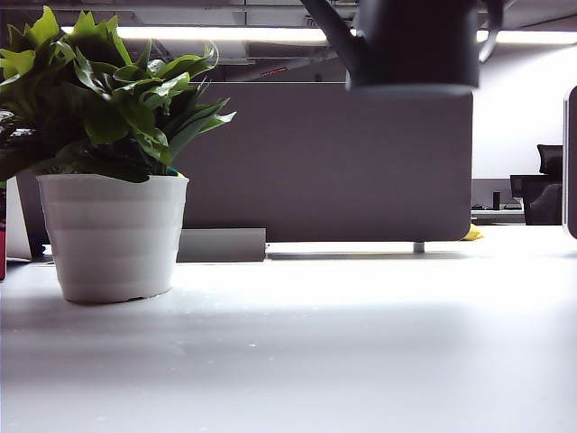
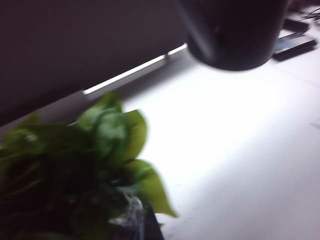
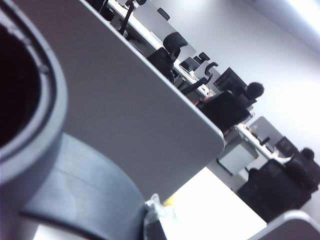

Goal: Pick up the watering can from the table, water the potted plant, and put the can back.

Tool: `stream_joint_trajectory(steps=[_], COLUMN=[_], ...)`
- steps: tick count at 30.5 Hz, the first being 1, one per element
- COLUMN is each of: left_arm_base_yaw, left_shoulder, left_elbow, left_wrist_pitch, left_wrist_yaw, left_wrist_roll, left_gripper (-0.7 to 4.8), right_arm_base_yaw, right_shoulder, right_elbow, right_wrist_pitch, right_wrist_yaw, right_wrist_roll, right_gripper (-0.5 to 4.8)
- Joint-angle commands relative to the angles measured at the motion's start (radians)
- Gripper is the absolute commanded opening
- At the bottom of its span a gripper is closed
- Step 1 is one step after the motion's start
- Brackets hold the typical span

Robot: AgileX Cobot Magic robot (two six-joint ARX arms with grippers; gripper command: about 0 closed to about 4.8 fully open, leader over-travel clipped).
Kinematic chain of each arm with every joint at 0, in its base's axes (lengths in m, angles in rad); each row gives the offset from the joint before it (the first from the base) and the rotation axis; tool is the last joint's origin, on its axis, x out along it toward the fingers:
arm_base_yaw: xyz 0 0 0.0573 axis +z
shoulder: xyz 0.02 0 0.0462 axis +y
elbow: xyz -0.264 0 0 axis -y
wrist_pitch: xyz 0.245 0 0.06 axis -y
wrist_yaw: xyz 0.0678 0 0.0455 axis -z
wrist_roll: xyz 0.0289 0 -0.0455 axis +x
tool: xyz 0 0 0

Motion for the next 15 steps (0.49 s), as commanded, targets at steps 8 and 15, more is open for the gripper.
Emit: stream_joint_trajectory(steps=[8,15], left_arm_base_yaw=[0.294,0.514], left_shoulder=[-0.010,-0.009], left_elbow=[0.006,0.006], left_wrist_pitch=[-0.029,-0.029], left_wrist_yaw=[0.236,0.355], left_wrist_roll=[0.042,0.027], left_gripper=[-0.06,-0.06], right_arm_base_yaw=[0.070,0.077], right_shoulder=[0.151,0.276], right_elbow=[0.280,0.455], right_wrist_pitch=[-0.037,-0.094], right_wrist_yaw=[0.054,0.068], right_wrist_roll=[-0.126,-0.167], right_gripper=[-0.01,-0.01])
